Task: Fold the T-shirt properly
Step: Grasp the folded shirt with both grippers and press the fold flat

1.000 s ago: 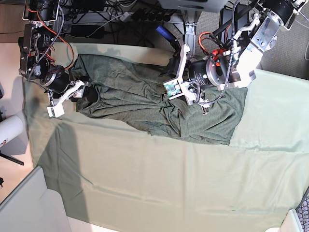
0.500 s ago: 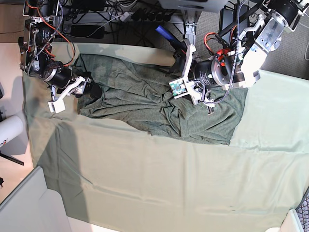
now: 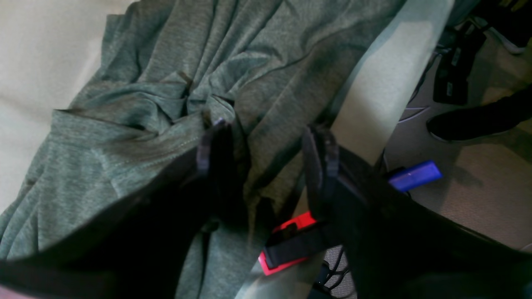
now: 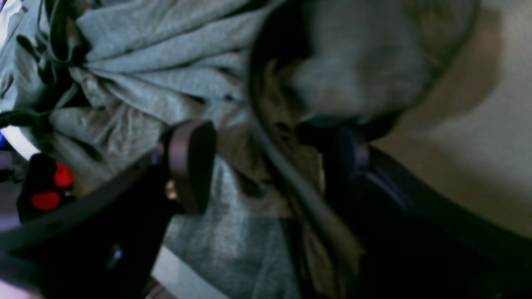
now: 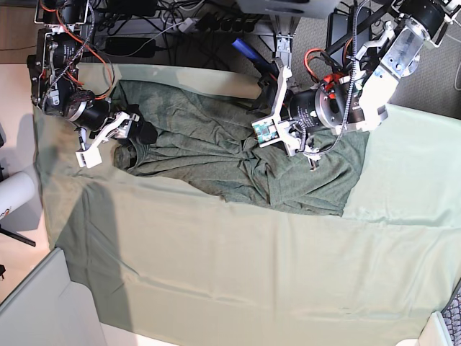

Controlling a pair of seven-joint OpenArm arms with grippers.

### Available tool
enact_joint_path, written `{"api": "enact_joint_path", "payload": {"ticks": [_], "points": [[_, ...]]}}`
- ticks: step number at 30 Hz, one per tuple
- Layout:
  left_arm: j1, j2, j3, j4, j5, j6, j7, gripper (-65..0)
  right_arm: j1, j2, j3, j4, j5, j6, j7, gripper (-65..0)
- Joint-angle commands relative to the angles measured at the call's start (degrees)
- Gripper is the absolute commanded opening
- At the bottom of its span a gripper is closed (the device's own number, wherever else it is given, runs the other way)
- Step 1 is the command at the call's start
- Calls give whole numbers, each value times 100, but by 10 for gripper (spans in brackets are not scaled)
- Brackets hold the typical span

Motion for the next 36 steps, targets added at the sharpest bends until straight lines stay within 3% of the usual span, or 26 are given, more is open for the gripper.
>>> {"api": "enact_joint_path", "payload": {"ticks": [1, 10, 15, 20, 22, 24, 31, 36], "points": [[-61, -2, -11, 92, -61, 44, -127, -351, 28, 92, 26, 81, 59, 275, -63, -250], [-61, -2, -11, 92, -63, 46, -166, -351, 28, 39, 26, 81, 101, 280, -103, -252], [-61, -2, -11, 92, -85, 61, -166, -351, 31, -229, 26, 81, 94, 280, -98, -398], [-61, 0, -11, 92, -90, 61, -166, -351, 28, -387, 26, 81, -173, 275, 120, -422], [-59, -2, -11, 92, -153, 61, -166, -351, 28, -382, 26, 79, -302, 275, 328, -505], [-59, -2, -11, 92, -251, 61, -168, -351, 28, -382, 26, 79, -542, 275, 581, -650], [-61, -2, -323, 92, -321, 61, -232, -351, 31, -302, 46, 79, -1593, 271, 1093, -650], [-61, -37, -951, 92, -629, 61, -190, -351, 31, -39, 76, 79, -1773, 269, 1095, -650]]}}
